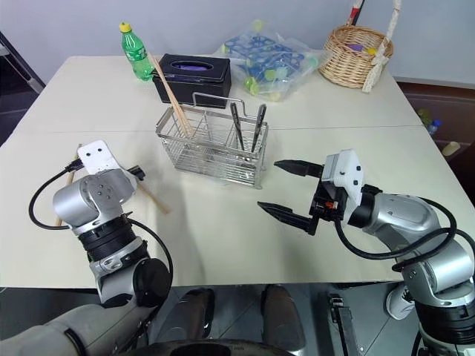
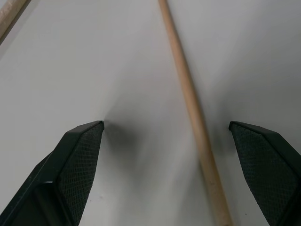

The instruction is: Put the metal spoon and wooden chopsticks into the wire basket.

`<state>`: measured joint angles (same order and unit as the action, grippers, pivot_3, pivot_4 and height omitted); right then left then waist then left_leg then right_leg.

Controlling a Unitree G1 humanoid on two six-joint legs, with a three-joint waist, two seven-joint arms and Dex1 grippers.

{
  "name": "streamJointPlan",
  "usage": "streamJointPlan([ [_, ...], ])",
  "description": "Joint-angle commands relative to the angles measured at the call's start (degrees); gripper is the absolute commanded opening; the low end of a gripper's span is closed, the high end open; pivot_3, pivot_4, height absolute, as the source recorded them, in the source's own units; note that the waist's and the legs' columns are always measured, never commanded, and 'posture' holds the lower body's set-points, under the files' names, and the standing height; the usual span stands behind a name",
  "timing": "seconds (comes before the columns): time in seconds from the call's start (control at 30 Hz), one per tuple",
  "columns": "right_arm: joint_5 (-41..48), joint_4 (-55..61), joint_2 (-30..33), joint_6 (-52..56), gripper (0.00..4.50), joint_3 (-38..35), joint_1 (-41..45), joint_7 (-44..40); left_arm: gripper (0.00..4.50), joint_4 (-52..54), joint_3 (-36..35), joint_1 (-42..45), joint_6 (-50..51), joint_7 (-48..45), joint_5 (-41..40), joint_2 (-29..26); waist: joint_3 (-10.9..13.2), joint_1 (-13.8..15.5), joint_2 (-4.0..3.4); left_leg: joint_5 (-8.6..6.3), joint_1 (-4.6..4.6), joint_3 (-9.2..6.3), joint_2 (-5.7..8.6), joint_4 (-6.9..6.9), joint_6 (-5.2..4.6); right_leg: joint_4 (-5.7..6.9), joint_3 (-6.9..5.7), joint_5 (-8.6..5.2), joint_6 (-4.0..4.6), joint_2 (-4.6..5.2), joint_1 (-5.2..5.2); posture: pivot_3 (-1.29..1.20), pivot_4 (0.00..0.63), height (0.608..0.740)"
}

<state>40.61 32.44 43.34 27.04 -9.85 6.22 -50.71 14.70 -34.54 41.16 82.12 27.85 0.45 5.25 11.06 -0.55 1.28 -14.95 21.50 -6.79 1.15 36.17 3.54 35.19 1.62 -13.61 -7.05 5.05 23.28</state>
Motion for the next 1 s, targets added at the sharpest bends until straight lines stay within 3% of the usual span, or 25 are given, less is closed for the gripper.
streamJointPlan([
  [0.03,0.21,1.27,-0.29,-1.38,4.44,-1.40,0.01,0.15,4.50,0.19,0.19,-0.78,0.03,-0.49,1.12,0.50,0.00,0.01,0.00,0.00,0.00,0.00,0.00,0.00,0.00,0.00,0.00,0.00,0.00,0.00,0.00,0.00,0.150,0.740],
  [0.13,0.46,1.20,-0.16,-1.17,4.50,-1.72,0.25,0.36,3.67,0.40,0.05,-0.85,0.16,-0.53,1.73,0.81,0.00,-0.04,0.00,0.00,-0.01,0.00,0.00,0.00,0.00,0.00,0.00,0.00,0.00,0.00,-0.01,0.00,0.150,0.740],
  [0.37,0.85,1.40,-0.15,-0.91,4.50,-1.70,0.53,0.92,0.23,0.97,-0.03,-0.64,0.28,-0.95,2.57,1.03,-0.01,-0.16,0.00,0.00,-0.04,0.00,0.00,-0.01,0.00,0.01,0.00,0.00,0.00,0.00,-0.02,0.00,0.150,0.740],
  [0.67,0.66,0.95,-0.01,-1.03,4.50,-1.60,0.42,0.61,0.11,1.71,-0.08,-0.41,0.19,-2.57,2.68,0.38,-0.01,-0.14,0.00,0.00,-0.04,0.00,0.00,0.00,0.00,0.01,0.00,0.00,0.00,0.00,-0.02,0.00,0.150,0.740],
  [0.83,1.02,1.07,0.06,-0.63,4.50,-1.87,0.45,0.86,0.11,-1.27,0.35,1.77,-5.33,-8.83,0.16,-8.32,0.00,-0.34,0.02,0.00,-0.03,0.00,-0.01,-0.02,0.00,0.04,0.00,0.00,0.00,-0.01,0.03,0.00,0.150,0.740],
  [1.0,1.33,1.46,0.08,-0.26,4.50,-2.21,0.27,1.46,0.11,-12.48,-0.16,5.94,-17.52,-21.53,-5.90,-22.82,0.01,-0.12,0.04,0.02,0.01,0.00,-0.01,0.00,0.03,0.04,0.00,0.00,0.00,-0.01,0.04,0.00,0.150,0.740],
])
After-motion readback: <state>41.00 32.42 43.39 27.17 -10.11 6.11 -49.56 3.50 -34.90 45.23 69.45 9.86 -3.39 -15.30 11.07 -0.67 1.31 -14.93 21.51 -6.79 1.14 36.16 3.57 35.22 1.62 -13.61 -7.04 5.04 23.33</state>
